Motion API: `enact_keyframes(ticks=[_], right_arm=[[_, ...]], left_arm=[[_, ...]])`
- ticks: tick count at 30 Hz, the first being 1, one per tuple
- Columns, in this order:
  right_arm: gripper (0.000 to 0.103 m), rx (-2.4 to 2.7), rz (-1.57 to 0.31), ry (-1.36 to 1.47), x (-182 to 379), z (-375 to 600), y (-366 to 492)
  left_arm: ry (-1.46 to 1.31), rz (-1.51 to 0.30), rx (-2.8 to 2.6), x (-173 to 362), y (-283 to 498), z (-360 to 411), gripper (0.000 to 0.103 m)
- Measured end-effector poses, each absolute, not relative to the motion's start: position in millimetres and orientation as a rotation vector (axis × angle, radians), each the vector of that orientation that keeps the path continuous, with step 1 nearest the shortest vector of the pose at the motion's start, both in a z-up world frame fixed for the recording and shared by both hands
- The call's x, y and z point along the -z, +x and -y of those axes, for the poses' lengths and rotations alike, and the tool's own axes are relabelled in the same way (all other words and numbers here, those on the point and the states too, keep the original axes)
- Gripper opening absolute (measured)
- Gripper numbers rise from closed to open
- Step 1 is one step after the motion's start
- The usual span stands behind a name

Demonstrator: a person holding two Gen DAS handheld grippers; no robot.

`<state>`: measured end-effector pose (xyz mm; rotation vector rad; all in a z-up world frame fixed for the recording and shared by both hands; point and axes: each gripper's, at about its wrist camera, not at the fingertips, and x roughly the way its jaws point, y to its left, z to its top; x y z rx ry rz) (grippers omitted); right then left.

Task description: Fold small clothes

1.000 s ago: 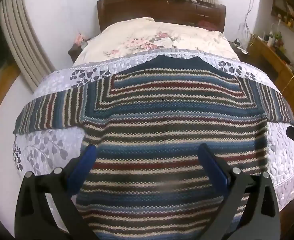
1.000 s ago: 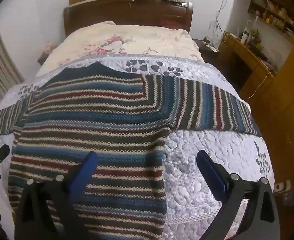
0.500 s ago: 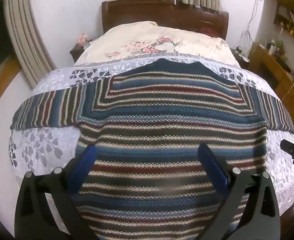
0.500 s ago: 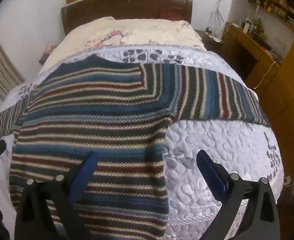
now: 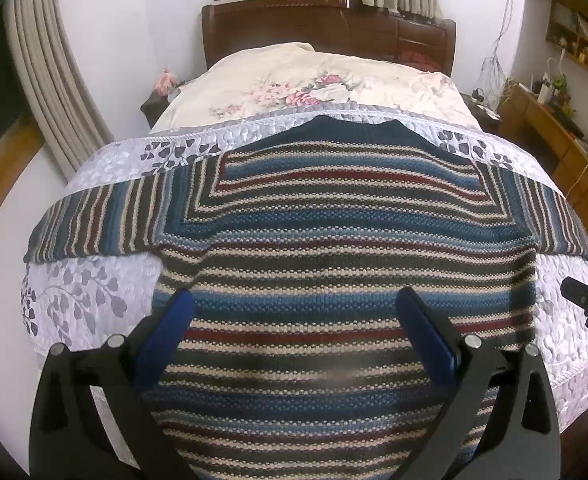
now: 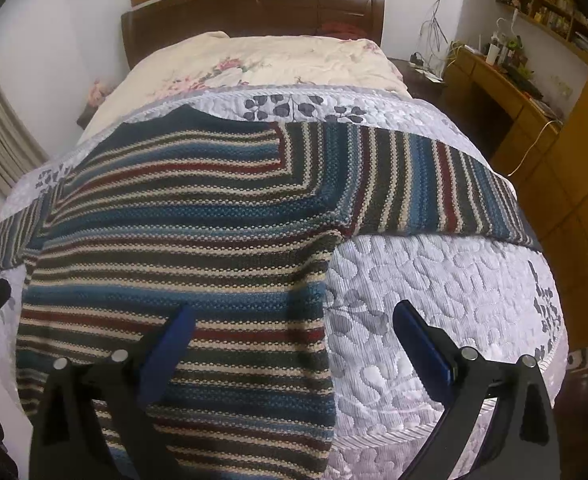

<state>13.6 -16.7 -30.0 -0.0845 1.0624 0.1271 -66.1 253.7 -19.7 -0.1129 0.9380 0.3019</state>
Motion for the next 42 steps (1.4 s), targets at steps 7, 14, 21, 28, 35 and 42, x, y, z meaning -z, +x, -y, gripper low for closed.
enact_keyframes(ticks=[7,14,21,28,35,42], right_arm=[[0.099,-0.131,-1.059,-0.069,30,20,18],[0.099,-0.135,-1.065,-0.059,32,26,23],[0.099,-0.133,-1.057,-0.062,35,30,30],[0.099,-0.137,-1.060,-0.056,37,32,33],[0.099,-0.138,-1.063,-0.053,38,34,36],[0.099,-0.140,-1.065,-0.052,40,35,38]], left_arm=[[-0.103,-0.935,-0.302,18,-64,-252,0.100],[-0.096,-0.940,-0.314,21,-60,-251,0.100],[-0.093,-0.943,-0.323,24,-56,-251,0.100],[-0.091,-0.941,-0.328,25,-53,-248,0.100],[-0.090,-0.941,-0.327,25,-52,-247,0.100],[-0.080,-0.940,-0.329,26,-47,-243,0.100]])
